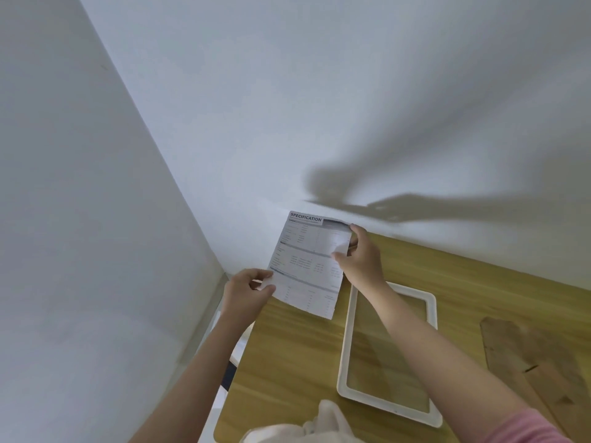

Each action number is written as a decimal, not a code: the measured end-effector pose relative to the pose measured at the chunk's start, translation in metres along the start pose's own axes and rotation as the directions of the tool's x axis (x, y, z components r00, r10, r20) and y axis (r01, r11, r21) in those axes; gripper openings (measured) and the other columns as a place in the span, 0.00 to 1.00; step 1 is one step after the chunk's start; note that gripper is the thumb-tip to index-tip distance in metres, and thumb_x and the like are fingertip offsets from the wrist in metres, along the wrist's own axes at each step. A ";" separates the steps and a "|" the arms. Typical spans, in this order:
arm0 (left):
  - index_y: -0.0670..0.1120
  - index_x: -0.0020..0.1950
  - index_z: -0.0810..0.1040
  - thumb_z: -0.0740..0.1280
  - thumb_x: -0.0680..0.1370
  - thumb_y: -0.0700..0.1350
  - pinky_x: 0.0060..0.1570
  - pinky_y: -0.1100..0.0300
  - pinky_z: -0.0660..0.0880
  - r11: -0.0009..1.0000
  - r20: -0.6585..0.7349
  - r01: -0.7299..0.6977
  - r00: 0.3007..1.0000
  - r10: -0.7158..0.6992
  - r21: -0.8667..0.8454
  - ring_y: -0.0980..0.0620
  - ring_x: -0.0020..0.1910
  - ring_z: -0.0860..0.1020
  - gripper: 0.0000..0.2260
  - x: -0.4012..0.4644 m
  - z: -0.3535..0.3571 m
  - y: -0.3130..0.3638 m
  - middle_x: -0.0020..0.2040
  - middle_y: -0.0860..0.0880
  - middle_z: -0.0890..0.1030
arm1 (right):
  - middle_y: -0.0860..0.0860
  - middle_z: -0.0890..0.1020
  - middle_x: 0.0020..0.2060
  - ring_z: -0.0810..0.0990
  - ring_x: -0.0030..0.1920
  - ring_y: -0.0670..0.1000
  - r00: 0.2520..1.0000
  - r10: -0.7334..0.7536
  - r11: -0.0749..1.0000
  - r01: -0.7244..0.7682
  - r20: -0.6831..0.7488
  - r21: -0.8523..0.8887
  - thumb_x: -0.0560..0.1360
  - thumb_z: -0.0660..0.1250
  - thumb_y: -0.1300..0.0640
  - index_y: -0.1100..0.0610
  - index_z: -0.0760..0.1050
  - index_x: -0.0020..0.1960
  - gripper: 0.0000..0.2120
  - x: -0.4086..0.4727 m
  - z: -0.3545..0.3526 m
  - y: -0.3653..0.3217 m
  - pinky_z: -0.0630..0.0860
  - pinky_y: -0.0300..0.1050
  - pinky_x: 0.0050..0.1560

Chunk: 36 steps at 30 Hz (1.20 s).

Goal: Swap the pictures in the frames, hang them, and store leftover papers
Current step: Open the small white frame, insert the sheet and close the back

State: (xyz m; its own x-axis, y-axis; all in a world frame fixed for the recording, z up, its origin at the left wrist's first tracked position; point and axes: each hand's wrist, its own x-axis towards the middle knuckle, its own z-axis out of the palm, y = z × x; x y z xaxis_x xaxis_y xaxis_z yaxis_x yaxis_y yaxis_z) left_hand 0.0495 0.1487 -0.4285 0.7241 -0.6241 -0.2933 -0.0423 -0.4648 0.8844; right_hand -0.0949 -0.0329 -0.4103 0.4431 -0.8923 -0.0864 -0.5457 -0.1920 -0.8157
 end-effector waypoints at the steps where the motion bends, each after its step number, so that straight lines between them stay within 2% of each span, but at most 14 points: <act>1: 0.50 0.50 0.81 0.72 0.69 0.38 0.41 0.58 0.79 1.000 0.010 -0.009 1.000 0.009 -0.014 0.51 0.38 0.80 0.12 -0.006 0.000 0.003 0.40 0.52 0.82 | 0.48 0.74 0.43 0.75 0.39 0.45 1.000 -0.008 1.000 0.008 -0.024 0.009 0.70 0.72 0.64 0.56 0.65 0.70 0.31 -0.004 -0.006 0.000 0.70 0.30 0.38; 4: 0.52 0.52 0.81 0.73 0.68 0.39 0.42 0.55 0.80 0.998 0.069 -0.061 0.996 0.063 -0.021 0.51 0.39 0.79 0.14 -0.026 0.006 0.010 0.42 0.52 0.83 | 0.44 0.75 0.40 0.76 0.38 0.42 0.997 0.003 0.999 0.000 -0.073 0.049 0.70 0.72 0.65 0.55 0.67 0.70 0.31 -0.021 -0.026 0.006 0.71 0.28 0.35; 7: 0.53 0.54 0.80 0.74 0.68 0.41 0.41 0.63 0.76 0.987 0.152 -0.152 0.978 0.142 0.052 0.55 0.38 0.78 0.16 -0.052 0.020 0.013 0.47 0.55 0.81 | 0.43 0.75 0.39 0.76 0.36 0.42 0.993 0.019 0.998 -0.012 -0.120 0.065 0.70 0.72 0.66 0.54 0.68 0.69 0.30 -0.044 -0.049 0.017 0.72 0.27 0.34; 9: 0.54 0.56 0.79 0.74 0.68 0.42 0.39 0.68 0.74 0.981 0.211 -0.173 0.966 0.151 0.087 0.57 0.38 0.78 0.18 -0.069 0.032 0.013 0.48 0.57 0.81 | 0.43 0.76 0.40 0.77 0.38 0.43 0.990 0.051 0.998 -0.045 -0.131 0.050 0.70 0.71 0.65 0.55 0.69 0.69 0.29 -0.061 -0.062 0.031 0.73 0.29 0.34; 13: 0.51 0.59 0.78 0.74 0.68 0.43 0.37 0.70 0.74 0.975 0.317 -0.184 0.938 0.137 0.124 0.60 0.36 0.78 0.20 -0.097 0.060 0.006 0.48 0.60 0.81 | 0.44 0.78 0.40 0.79 0.39 0.43 0.984 0.098 0.995 -0.096 -0.147 0.021 0.70 0.71 0.66 0.54 0.71 0.66 0.26 -0.094 -0.087 0.063 0.73 0.31 0.35; 15: 0.50 0.61 0.78 0.74 0.68 0.42 0.37 0.71 0.73 0.970 0.354 -0.199 0.925 0.137 0.144 0.62 0.35 0.77 0.21 -0.110 0.073 0.002 0.49 0.60 0.80 | 0.44 0.79 0.40 0.79 0.40 0.43 0.982 0.111 0.994 -0.111 -0.151 0.009 0.70 0.71 0.66 0.53 0.74 0.62 0.23 -0.108 -0.097 0.078 0.74 0.32 0.36; 17: 0.48 0.62 0.77 0.74 0.68 0.42 0.37 0.70 0.73 0.959 0.381 -0.223 0.913 0.144 0.172 0.61 0.37 0.77 0.23 -0.120 0.084 -0.002 0.51 0.58 0.79 | 0.45 0.80 0.41 0.80 0.40 0.45 0.981 0.121 0.992 -0.124 -0.150 -0.011 0.69 0.71 0.66 0.53 0.76 0.59 0.20 -0.119 -0.104 0.091 0.77 0.38 0.38; 19: 0.46 0.63 0.76 0.74 0.68 0.42 0.37 0.70 0.74 0.943 0.397 -0.259 0.904 0.160 0.208 0.59 0.38 0.78 0.23 -0.129 0.093 -0.006 0.53 0.55 0.78 | 0.48 0.80 0.42 0.80 0.41 0.47 0.981 0.131 0.990 -0.138 -0.144 -0.037 0.69 0.72 0.66 0.54 0.76 0.58 0.19 -0.126 -0.109 0.103 0.79 0.42 0.40; 22: 0.46 0.65 0.75 0.73 0.70 0.43 0.37 0.72 0.74 0.915 0.407 -0.300 0.897 0.174 0.270 0.60 0.39 0.77 0.24 -0.137 0.102 -0.011 0.52 0.54 0.74 | 0.50 0.79 0.46 0.79 0.42 0.46 0.984 0.148 0.984 -0.156 -0.097 -0.083 0.68 0.72 0.65 0.52 0.76 0.59 0.21 -0.130 -0.113 0.114 0.76 0.37 0.40; 25: 0.45 0.67 0.73 0.72 0.70 0.43 0.38 0.74 0.71 0.878 0.422 -0.347 0.886 0.192 0.330 0.60 0.38 0.75 0.25 -0.140 0.106 -0.014 0.51 0.54 0.72 | 0.52 0.77 0.50 0.79 0.46 0.49 0.987 0.154 0.980 -0.158 -0.041 -0.117 0.67 0.73 0.64 0.50 0.76 0.60 0.24 -0.127 -0.114 0.119 0.77 0.43 0.47; 28: 0.44 0.68 0.71 0.72 0.71 0.43 0.38 0.74 0.70 0.846 0.424 -0.376 0.883 0.202 0.379 0.60 0.40 0.74 0.26 -0.140 0.108 -0.015 0.52 0.54 0.71 | 0.52 0.76 0.49 0.78 0.47 0.51 0.989 0.147 0.978 -0.149 -0.030 -0.143 0.66 0.73 0.64 0.50 0.77 0.57 0.21 -0.122 -0.115 0.117 0.77 0.47 0.50; 32: 0.42 0.67 0.72 0.72 0.71 0.44 0.46 0.68 0.75 0.811 0.425 -0.404 0.879 0.217 0.423 0.55 0.44 0.75 0.25 -0.141 0.110 -0.014 0.54 0.53 0.68 | 0.53 0.75 0.51 0.78 0.48 0.53 0.988 0.155 0.973 -0.155 -0.018 -0.170 0.66 0.74 0.63 0.54 0.76 0.59 0.22 -0.115 -0.115 0.113 0.77 0.48 0.53; 36: 0.41 0.66 0.73 0.72 0.71 0.45 0.49 0.63 0.77 0.795 0.423 -0.418 0.877 0.228 0.440 0.54 0.45 0.75 0.24 -0.137 0.111 -0.014 0.56 0.53 0.68 | 0.53 0.75 0.50 0.78 0.49 0.54 0.986 0.164 0.966 -0.162 -0.009 -0.203 0.66 0.74 0.64 0.55 0.77 0.56 0.19 -0.110 -0.114 0.115 0.77 0.49 0.54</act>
State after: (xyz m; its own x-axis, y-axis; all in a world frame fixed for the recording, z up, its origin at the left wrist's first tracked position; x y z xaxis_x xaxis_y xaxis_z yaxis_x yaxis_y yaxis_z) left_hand -0.1261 0.1708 -0.4406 0.3348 -0.9187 -0.2093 -0.6393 -0.3847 0.6658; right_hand -0.2876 -0.0035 -0.4297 0.3409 -0.9155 -0.2136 -0.7435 -0.1235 -0.6573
